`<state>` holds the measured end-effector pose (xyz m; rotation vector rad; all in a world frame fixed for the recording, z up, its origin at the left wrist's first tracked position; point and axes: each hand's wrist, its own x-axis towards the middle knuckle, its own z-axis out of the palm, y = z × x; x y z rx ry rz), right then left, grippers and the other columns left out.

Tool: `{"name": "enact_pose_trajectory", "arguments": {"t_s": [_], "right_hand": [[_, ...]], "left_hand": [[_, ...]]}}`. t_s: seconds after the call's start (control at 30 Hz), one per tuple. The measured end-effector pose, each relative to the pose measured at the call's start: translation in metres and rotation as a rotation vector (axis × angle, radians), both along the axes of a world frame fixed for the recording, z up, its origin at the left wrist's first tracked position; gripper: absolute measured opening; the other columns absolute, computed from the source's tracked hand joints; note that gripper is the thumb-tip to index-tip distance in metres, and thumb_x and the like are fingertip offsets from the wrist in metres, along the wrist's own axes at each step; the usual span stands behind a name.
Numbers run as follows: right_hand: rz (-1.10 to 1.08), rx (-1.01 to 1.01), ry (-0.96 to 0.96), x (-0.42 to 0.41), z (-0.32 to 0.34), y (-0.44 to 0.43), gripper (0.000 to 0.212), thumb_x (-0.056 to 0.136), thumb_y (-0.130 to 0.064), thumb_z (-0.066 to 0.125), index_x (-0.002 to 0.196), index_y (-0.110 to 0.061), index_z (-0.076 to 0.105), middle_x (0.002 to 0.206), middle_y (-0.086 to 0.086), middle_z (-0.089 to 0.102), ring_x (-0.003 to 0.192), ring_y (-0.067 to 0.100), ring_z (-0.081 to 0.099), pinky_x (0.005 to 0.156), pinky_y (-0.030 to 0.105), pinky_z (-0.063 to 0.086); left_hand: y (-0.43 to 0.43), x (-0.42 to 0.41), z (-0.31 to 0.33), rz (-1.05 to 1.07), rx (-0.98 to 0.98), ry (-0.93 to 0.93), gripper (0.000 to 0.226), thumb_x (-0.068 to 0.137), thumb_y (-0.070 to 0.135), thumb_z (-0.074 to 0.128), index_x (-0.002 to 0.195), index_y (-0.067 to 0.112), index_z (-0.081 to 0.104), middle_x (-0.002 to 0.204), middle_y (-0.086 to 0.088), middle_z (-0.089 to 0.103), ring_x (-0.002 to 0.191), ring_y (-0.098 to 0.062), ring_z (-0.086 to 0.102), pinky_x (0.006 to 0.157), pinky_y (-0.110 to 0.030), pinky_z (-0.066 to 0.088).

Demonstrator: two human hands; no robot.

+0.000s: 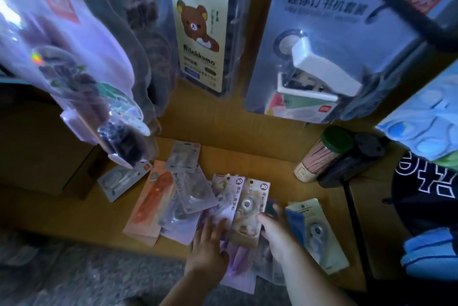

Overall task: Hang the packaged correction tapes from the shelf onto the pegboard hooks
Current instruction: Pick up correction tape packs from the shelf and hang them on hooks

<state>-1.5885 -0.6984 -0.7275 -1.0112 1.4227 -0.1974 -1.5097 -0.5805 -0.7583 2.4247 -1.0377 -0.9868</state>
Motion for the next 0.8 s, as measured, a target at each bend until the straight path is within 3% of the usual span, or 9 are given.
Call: {"name": "enact_pose_trajectory", "arguments": {"t_s": [0.03,0.1,0.17,0.27,0.4,0.5,0.6,0.7,0.8], "right_hand": [[0.027,-0.006,0.017,0.001,-0.002,0.001,0.052,0.086,-0.008,0.054,0.135,-0.013,0.038,0.127,0.016,0.054,0.109,0.03,0.057,0.091,0.038,0.047],[0.075,-0.035,0.038,0.004,0.0,0.004,0.029,0.085,-0.005,0.056,0.113,-0.012,0.057,0.117,0.022,0.061,0.104,0.034,0.061,0.073,0.031,0.049],[0.07,-0.064,0.029,0.006,0.002,0.007,0.022,0.083,0.0,0.056,0.097,-0.017,0.06,0.103,0.021,0.065,0.092,0.033,0.064,0.057,0.022,0.041],[0.034,-0.088,-0.008,0.008,0.0,0.009,0.023,0.081,0.0,0.06,0.097,-0.016,0.054,0.09,0.008,0.062,0.07,0.017,0.058,0.054,0.021,0.042],[0.015,-0.092,-0.007,0.011,-0.008,0.009,0.023,0.079,0.0,0.063,0.102,-0.003,0.058,0.1,0.014,0.067,0.077,0.022,0.061,0.059,0.023,0.045],[0.006,-0.103,0.015,0.014,-0.016,0.008,0.036,0.077,-0.002,0.066,0.112,0.001,0.058,0.11,0.019,0.067,0.088,0.026,0.062,0.069,0.029,0.049],[0.012,-0.138,0.035,0.014,-0.02,0.007,0.036,0.075,-0.001,0.068,0.11,0.001,0.059,0.107,0.018,0.067,0.088,0.023,0.061,0.06,0.022,0.048],[0.021,-0.16,0.041,0.011,-0.019,0.006,0.03,0.076,0.007,0.063,0.105,0.001,0.062,0.095,0.014,0.065,0.085,0.02,0.058,0.05,0.016,0.045],[0.032,-0.13,0.048,0.005,-0.015,0.006,0.031,0.078,0.008,0.06,0.109,0.002,0.061,0.109,0.021,0.066,0.089,0.023,0.059,0.063,0.027,0.045]], "left_hand": [[0.0,-0.001,-0.001,-0.022,0.009,-0.022,0.072,0.084,0.032,0.036,0.146,0.029,-0.002,0.157,0.002,-0.006,0.146,-0.019,-0.004,0.116,-0.025,0.008],[-0.001,-0.003,-0.004,-0.042,0.014,-0.029,0.072,0.087,0.025,0.042,0.146,0.033,0.0,0.157,0.002,-0.005,0.146,-0.021,-0.001,0.117,-0.029,0.009],[0.0,-0.004,-0.006,-0.074,0.032,-0.038,0.074,0.086,0.022,0.043,0.146,0.034,0.0,0.157,0.003,-0.006,0.145,-0.023,-0.002,0.118,-0.031,0.008],[0.003,-0.009,-0.006,-0.138,0.01,-0.054,0.076,0.086,0.016,0.041,0.146,0.032,-0.003,0.157,0.009,-0.008,0.146,-0.02,-0.007,0.118,-0.031,0.004],[0.004,-0.012,-0.006,-0.192,-0.073,-0.033,0.076,0.087,0.008,0.037,0.145,0.024,-0.01,0.146,0.019,-0.02,0.145,-0.014,-0.009,0.115,-0.023,0.003],[0.0,-0.014,-0.004,-0.236,-0.155,0.002,0.068,0.084,0.018,0.024,0.145,0.025,-0.007,0.149,0.017,-0.016,0.144,-0.007,-0.01,0.115,-0.022,0.004],[0.0,-0.021,-0.007,-0.23,-0.266,0.073,0.078,0.068,0.018,0.016,0.145,0.016,0.001,0.137,0.016,-0.017,0.132,0.003,-0.012,0.111,-0.012,0.003],[0.003,-0.025,-0.014,-0.09,-0.433,0.183,0.074,0.063,0.003,0.025,0.137,0.001,0.03,0.137,0.009,0.016,0.135,0.003,0.018,0.1,0.006,0.003],[0.006,-0.023,-0.004,0.003,-0.463,0.255,0.072,0.063,0.005,0.026,0.133,0.009,0.043,0.123,0.02,0.04,0.113,0.02,0.028,0.09,0.012,0.014]]}}
